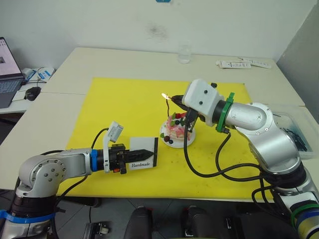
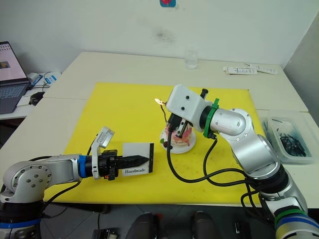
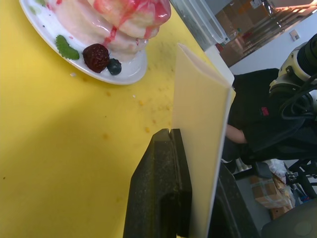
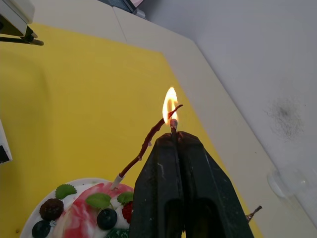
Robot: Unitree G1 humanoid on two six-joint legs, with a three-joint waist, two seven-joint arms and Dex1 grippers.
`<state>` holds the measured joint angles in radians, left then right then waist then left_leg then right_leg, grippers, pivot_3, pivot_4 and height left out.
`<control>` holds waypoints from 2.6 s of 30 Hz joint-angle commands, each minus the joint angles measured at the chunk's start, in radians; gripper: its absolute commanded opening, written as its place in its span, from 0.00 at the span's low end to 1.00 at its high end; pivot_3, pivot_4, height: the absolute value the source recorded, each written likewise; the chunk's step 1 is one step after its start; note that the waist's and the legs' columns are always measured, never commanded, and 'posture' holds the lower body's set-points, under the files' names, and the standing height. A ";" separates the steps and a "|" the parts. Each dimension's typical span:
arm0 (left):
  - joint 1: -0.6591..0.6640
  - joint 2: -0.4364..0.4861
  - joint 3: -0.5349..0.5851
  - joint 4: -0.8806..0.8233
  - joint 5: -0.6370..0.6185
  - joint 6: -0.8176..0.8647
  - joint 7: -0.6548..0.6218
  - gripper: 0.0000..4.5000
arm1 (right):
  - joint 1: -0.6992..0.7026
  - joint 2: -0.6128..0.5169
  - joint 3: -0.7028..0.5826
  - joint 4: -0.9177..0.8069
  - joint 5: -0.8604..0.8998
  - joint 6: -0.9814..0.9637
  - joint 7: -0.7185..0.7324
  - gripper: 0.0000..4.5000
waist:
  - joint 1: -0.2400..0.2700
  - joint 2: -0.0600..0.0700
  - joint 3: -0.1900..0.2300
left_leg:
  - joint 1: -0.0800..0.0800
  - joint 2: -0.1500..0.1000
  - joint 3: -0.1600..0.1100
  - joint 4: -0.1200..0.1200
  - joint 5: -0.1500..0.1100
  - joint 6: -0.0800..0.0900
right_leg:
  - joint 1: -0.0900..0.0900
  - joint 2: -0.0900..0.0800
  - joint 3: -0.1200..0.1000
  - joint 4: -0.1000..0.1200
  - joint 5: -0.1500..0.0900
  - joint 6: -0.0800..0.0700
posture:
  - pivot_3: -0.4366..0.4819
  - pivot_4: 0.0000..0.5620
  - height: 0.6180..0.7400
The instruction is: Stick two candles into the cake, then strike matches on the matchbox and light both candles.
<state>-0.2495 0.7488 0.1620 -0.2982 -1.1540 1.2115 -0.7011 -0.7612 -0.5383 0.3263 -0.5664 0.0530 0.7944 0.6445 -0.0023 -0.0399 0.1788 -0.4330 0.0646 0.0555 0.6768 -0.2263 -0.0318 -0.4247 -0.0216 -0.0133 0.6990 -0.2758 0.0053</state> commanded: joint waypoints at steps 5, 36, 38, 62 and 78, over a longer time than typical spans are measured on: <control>-0.019 -0.004 0.011 -0.006 -0.010 -0.003 -0.011 0.00 | 0.001 0.000 -0.034 -0.044 0.001 0.002 -0.013 0.00 | 0.000 0.000 0.000 | 0.000 0.000 0.000 0.000 0.000 0.000 | 0.000 0.000 0.000 0.000 0.000 0.000 | 0.48 0.27 0.54; -0.069 -0.125 -0.054 -0.116 -0.185 0.068 0.097 0.00 | 0.630 -0.151 -0.952 0.079 0.096 0.147 -0.151 0.00 | 0.000 0.000 0.000 | 0.000 -0.002 0.001 0.000 0.000 0.000 | 0.002 0.001 0.001 -0.002 0.000 0.001 | 0.48 0.27 0.54; -0.065 -0.140 -0.054 -0.124 -0.198 0.061 0.121 0.00 | 0.588 -0.159 -0.950 0.216 0.076 0.115 -0.206 0.00 | -0.003 0.000 0.000 | 0.000 -0.002 0.001 0.000 0.000 0.000 | 0.002 0.001 0.002 -0.002 0.000 0.002 | 0.48 0.27 0.54; -0.075 -0.135 -0.061 -0.115 -0.228 0.010 0.194 0.00 | 0.448 -0.142 -0.845 0.271 0.060 0.020 -0.403 0.99 | 0.000 0.003 0.000 | 0.000 -0.003 0.001 0.000 0.000 0.000 | 0.001 0.003 0.002 -0.001 0.001 0.002 | 0.48 0.27 0.54; -0.078 -0.109 -0.058 -0.119 -0.225 -0.002 0.186 0.00 | 0.573 -0.067 -0.572 0.251 0.228 -0.200 -0.086 0.99 | -0.001 0.003 0.000 | 0.000 -0.002 0.001 0.001 0.000 0.000 | 0.003 0.002 0.002 -0.001 0.001 0.004 | 0.48 0.27 0.54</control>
<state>-0.3202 0.6314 0.0921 -0.3961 -1.3714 1.2268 -0.5096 -0.1561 -0.6115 -0.2642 -0.3477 0.3040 0.6502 0.5694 -0.0032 -0.0366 0.1790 -0.4326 0.0623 0.0568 0.6781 -0.2263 -0.0316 -0.4222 -0.0192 -0.0113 0.6977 -0.2744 0.0094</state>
